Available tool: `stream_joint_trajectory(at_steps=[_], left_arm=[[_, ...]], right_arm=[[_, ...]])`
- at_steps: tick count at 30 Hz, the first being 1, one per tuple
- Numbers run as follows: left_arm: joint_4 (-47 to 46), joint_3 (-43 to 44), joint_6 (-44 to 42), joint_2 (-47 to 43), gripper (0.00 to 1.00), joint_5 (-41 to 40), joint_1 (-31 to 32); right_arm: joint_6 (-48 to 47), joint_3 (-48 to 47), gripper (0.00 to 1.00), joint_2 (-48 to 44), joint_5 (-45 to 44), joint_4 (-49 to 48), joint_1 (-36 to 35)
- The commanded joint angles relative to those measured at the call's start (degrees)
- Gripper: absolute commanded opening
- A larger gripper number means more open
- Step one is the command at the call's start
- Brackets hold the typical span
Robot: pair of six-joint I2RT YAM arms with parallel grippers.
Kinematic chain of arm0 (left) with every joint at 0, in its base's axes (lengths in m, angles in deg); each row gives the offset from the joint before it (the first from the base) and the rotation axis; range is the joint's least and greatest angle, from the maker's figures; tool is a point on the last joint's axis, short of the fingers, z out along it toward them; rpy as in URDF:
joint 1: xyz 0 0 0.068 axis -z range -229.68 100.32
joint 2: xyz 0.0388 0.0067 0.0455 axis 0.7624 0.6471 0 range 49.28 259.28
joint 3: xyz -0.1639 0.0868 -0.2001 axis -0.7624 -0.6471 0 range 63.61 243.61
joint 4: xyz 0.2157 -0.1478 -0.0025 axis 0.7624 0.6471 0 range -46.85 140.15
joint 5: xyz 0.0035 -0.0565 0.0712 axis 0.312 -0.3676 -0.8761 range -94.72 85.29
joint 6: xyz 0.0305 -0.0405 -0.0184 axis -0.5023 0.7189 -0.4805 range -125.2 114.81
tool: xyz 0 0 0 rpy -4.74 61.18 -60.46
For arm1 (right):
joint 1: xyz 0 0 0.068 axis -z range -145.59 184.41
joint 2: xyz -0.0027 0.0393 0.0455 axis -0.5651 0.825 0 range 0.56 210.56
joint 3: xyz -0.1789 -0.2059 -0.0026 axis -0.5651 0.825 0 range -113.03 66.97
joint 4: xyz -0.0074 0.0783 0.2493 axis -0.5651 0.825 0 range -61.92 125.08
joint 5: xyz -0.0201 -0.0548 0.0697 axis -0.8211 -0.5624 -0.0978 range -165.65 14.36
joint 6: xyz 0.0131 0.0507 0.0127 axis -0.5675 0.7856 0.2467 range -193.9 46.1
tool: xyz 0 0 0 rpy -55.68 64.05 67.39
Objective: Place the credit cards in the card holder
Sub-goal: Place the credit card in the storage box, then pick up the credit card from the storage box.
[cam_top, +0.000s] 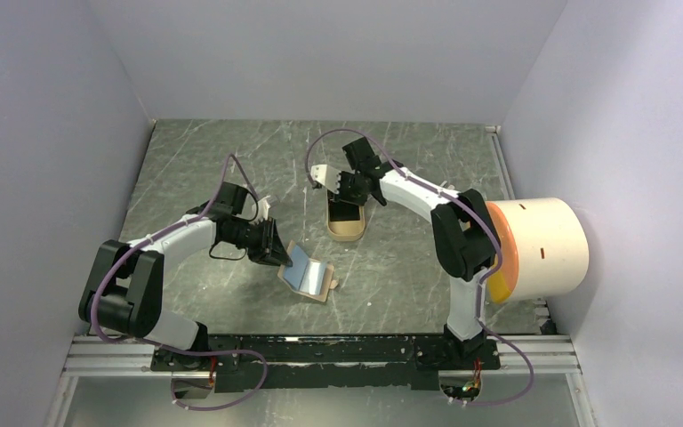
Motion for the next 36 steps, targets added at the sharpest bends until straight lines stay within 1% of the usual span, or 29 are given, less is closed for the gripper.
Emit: stream_joint_trajectory(at_steps=[1,5,6,10,17,22,23,25,32,36], left_arm=[[0.4,-0.1,0.3,0.1,0.2,0.5,0.4],[0.4,-0.1,0.3,0.0,0.2,0.5,0.4],[0.4,0.0,0.4,-0.1,0.2,0.5,0.4],[0.4,-0.1,0.3,-0.1,0.2,0.5,0.4],[0.3,-0.1,0.4,0.0,0.2,0.5,0.4],[0.3,-0.1,0.4,0.2,0.2,0.6,0.4],[0.3,-0.1,0.4,0.1,0.2,0.6,0.4],[0.3,-0.2,0.4,0.1,0.2,0.6,0.4],[0.3,-0.2,0.3,0.2,0.2,0.8,0.4],[0.3,-0.1,0.3,0.3,0.2,0.9,0.4]], right_arm=[[-1.3,-0.5,0.27,0.7,-1.4,-4.2,1.1],[-2.5,1.8,0.39,0.2,-1.8,-7.3,1.1],[-2.9,2.8,0.42,-1.2,-2.1,-8.3,1.0],[-4.1,5.9,0.49,-2.9,-3.0,-12.5,0.9],[-4.6,6.0,0.5,-3.7,-4.8,-13.7,0.2],[-4.5,7.7,0.5,-4.8,-5.3,-16.5,0.1],[-4.5,7.7,0.5,-4.5,-5.6,-16.6,-1.2],[-4.7,7.6,0.5,-4.1,-5.9,-16.7,-1.4],[-7.6,9.7,0.54,-2.9,-5.7,-21.1,-1.4],[-9.4,8.7,0.56,-1.1,-5.6,-21.3,-1.3]])
